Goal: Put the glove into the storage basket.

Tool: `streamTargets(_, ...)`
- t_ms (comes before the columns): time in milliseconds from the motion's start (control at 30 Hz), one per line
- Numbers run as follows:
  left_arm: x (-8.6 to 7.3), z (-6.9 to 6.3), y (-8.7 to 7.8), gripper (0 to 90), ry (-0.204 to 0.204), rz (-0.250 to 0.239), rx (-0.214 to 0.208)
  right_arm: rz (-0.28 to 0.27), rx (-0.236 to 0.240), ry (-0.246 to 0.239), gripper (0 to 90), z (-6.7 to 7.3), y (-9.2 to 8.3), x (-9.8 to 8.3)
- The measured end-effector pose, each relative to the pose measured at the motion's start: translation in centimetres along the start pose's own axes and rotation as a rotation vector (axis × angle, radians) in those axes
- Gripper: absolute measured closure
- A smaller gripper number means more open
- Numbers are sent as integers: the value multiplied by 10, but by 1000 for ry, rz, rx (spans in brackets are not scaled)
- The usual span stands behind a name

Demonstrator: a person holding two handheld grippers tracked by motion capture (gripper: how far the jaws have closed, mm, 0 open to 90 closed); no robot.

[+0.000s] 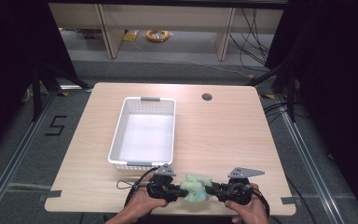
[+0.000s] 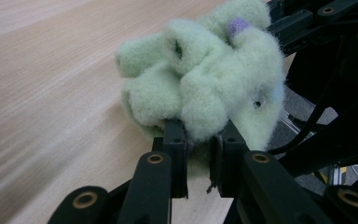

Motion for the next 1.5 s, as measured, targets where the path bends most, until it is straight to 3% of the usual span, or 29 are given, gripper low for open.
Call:
streamTargets(33,1,0,-2,780,2,-2,-4,-7,17,33,747,4,0,1)
streamTargets(133,1,1,-7,780,2,-16,-11,-4,24,8,747,5,-1,5)
streamTargets(233,1,1,-11,779,8,-27,-2,-1,29,38,747,9,1,7)
streamTargets(300,2,4,-17,778,10,-29,-3,-3,31,-7,747,11,3,12)
streamTargets(400,3,5,-22,778,-1,-38,-23,1,42,30,746,15,2,15)
streamTargets(433,4,5,-23,778,-8,-42,-18,0,43,-2,746,12,2,18)
streamTargets(467,5,7,-27,779,2,-46,-19,5,43,24,746,14,1,19)
streamTargets(500,6,7,-29,779,-5,-52,-11,-8,59,17,746,16,3,24)
streamTargets(600,9,10,-34,778,-6,-52,-14,-8,48,-32,746,16,5,31)
streamTargets(767,15,16,-48,778,-5,-60,8,-15,69,-25,746,20,9,41)
streamTargets(800,16,17,-50,778,5,-61,4,-14,69,-43,746,21,11,45)
streamTargets(867,19,18,-57,778,6,-61,10,-12,79,-34,746,25,11,51)
streamTargets(933,23,20,-63,778,4,-68,7,-15,77,-65,746,25,12,56)
streamTargets(1033,29,24,-73,779,-11,-66,18,-27,98,-64,746,29,13,66)
streamTargets(1067,34,28,-78,779,-24,-71,17,-45,112,-92,746,28,16,76)
streamTargets(1233,44,36,-89,779,-36,-82,44,-38,108,-59,746,33,17,92)
streamTargets(1333,51,43,-96,779,-37,-86,62,-45,110,-98,746,31,23,107)
streamTargets(1367,53,47,-98,779,-48,-87,68,-42,92,-114,746,32,26,116)
streamTargets(1400,55,49,-99,779,-51,-85,68,-42,92,-114,746,32,26,116)
streamTargets(1433,57,52,-101,779,-55,-84,74,-27,107,-83,746,35,26,118)
streamTargets(1500,60,59,-106,779,-67,-81,81,-19,93,-106,746,35,32,129)
Point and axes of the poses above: each handheld gripper's, and its own axes: y roughly forward along the jaws, x roughly out of its top, z roughly to its left, the point moved 3 cm from there along y, roughly forward along the jaws, and after that the axes turned 6 degrees about x, right-handed, at the moved point
